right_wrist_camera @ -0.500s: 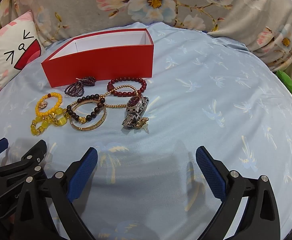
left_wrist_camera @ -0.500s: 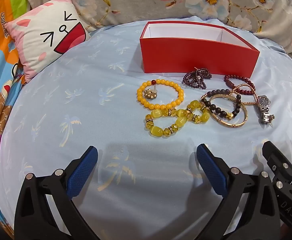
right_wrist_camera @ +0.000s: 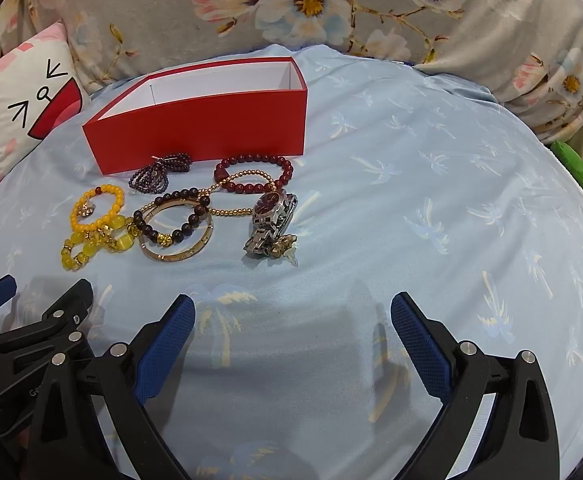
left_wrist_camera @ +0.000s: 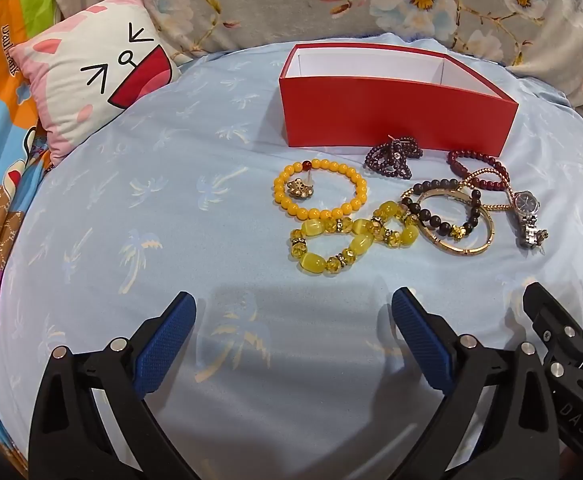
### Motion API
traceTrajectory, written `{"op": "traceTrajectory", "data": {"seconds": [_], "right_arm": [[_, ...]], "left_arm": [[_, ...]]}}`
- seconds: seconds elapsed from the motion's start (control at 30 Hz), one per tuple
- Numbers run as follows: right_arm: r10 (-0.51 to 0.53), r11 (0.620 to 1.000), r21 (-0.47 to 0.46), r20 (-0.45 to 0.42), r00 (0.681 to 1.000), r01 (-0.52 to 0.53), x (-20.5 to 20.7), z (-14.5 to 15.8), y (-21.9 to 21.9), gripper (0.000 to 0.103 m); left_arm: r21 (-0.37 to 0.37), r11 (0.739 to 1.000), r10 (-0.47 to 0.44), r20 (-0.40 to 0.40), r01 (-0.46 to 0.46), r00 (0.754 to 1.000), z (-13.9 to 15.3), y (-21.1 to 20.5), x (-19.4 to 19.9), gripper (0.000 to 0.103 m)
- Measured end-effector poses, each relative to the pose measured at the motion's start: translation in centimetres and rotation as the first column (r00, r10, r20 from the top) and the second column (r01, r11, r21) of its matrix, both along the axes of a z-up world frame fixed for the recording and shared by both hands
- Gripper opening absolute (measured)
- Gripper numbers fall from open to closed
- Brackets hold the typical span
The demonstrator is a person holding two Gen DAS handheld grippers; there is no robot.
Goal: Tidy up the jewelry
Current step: 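Move both tools toward the jewelry pile beside the red box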
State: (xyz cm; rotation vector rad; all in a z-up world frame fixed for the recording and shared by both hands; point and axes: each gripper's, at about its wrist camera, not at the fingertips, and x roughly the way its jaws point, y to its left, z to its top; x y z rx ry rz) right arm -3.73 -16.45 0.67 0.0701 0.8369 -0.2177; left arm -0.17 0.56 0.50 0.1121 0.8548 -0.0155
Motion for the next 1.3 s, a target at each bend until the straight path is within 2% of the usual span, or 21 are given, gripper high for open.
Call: {"op": "traceTrajectory", "data": {"seconds": [0.93, 1.07, 1.23, 1.3], "right_arm": [[0.001, 1.000, 0.001, -0.001, 1.000, -0.001, 0.2, -0.2, 0.1, 0.095], [0.006, 1.000, 0.012, -0.009, 1.000, -0.006, 0.4, -0.2, -0.1, 0.095], [0.016, 1.000, 0.019, -0.030, 0.999, -0.015, -0.7, -0.2, -0.9, 0.095], [0.017, 1.000, 0.017, -0.036, 0.999, -0.016, -0.8, -0.4, -0.7, 0.095]], "left_arm": [[-0.016, 1.000, -0.002, 0.003, 0.002, 1.000, 0.3, 0.2, -0.1, 0.094], [-0.082, 0.997, 0.011, -0.003, -0.011, 1.000, 0.4, 1.7, -0.3, 0.094], [-0.055, 0.998, 0.015, -0.035, -0.017, 0.999, -0.1, 4.2, -1.1, 0.094], [-0.072, 0.997, 0.035, -0.042, -0.038, 0.998, 0.0, 5.6, -1.2, 0.094]]}}
